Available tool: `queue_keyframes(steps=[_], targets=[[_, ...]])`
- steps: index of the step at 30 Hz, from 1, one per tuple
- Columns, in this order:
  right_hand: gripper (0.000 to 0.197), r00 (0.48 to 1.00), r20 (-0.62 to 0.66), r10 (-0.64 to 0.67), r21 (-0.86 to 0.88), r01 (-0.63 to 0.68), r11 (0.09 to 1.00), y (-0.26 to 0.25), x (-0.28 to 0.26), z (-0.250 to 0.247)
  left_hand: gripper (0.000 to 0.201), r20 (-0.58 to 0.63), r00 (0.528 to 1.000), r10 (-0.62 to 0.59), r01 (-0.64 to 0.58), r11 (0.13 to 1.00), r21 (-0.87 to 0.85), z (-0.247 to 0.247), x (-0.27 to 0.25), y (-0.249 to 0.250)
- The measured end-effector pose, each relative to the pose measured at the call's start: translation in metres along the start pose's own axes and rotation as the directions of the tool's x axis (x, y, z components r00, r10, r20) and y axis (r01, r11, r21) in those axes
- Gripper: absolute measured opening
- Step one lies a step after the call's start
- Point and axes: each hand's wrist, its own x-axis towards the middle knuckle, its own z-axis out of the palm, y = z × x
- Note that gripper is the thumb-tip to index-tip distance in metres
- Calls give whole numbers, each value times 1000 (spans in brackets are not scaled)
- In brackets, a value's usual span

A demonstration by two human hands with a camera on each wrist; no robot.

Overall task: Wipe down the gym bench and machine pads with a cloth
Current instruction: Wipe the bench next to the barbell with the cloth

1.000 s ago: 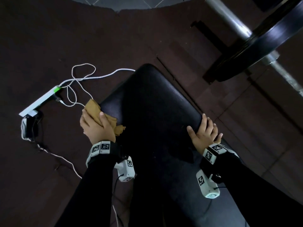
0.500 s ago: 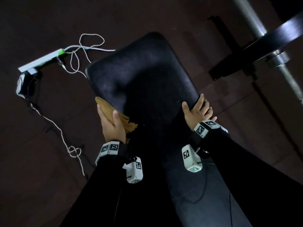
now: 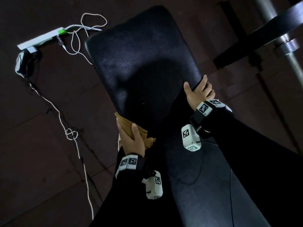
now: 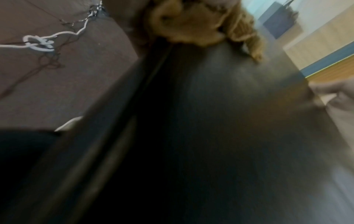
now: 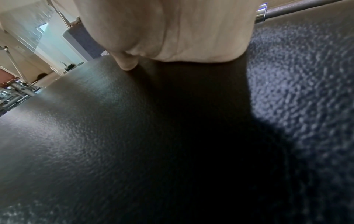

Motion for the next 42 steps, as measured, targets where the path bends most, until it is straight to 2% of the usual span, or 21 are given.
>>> queue_keyframes(steps=[1, 3, 7, 10, 13, 16, 20, 24, 29, 32, 36, 37, 40, 42], targets=[[79, 1000, 9, 0, 5, 0, 1000, 0, 1, 0, 60, -16, 999, 52, -52, 999, 11, 0, 8, 5], [80, 1000, 15, 0, 6, 0, 1000, 1, 3, 1, 62, -15, 997, 80, -80, 997, 5, 0, 32, 12], [82, 1000, -29, 6, 0, -6, 1000, 3, 5, 7, 64, 46, 997, -70, 73, 994, -79, 3, 60, 15], [86, 995, -103, -5, 30, 8, 1000, 2, 4, 10, 62, -34, 999, 22, -24, 998, -65, 4, 37, 10], [97, 995, -100, -2, 41, 6, 999, 3, 3, 13, 61, -1, 996, -90, 90, 992, -87, 6, -1, -6], [102, 992, -127, -10, 29, 13, 999, 4, 3, 14, 56, -6, 993, -121, 120, 989, -82, 7, -14, -7], [96, 998, -68, -8, -6, 7, 1000, 5, 2, 10, 60, -39, 985, -167, 166, 985, -36, 10, 21, 4], [81, 1000, 6, -4, -22, 4, 1000, 4, 2, 1, 57, -118, 990, -76, 78, 997, 10, 11, 83, 33], [82, 1000, 11, -6, -65, 7, 998, 1, -1, -2, 62, -101, 987, -128, 133, 990, 42, 13, 146, 66], [96, 999, -37, -7, -97, 3, 995, 0, -5, 0, 58, -105, 988, -115, 120, 992, 46, 12, 143, 67], [109, 994, -103, -31, -138, 16, 990, -6, -12, -1, 56, -67, 990, -120, 123, 992, 35, 8, 108, 52], [114, 998, -61, -22, -136, 13, 991, -4, -10, -3, 58, -58, 992, -114, 116, 993, 30, 8, 98, 50], [119, 982, 191, 9, -68, 4, 998, 7, -1, -7, 62, -39, 994, -97, 98, 995, 35, 7, 85, 51], [112, 985, 175, 13, -70, -1, 998, 6, -2, -7, 65, -26, 998, -64, 65, 996, 63, 7, 94, 59]])
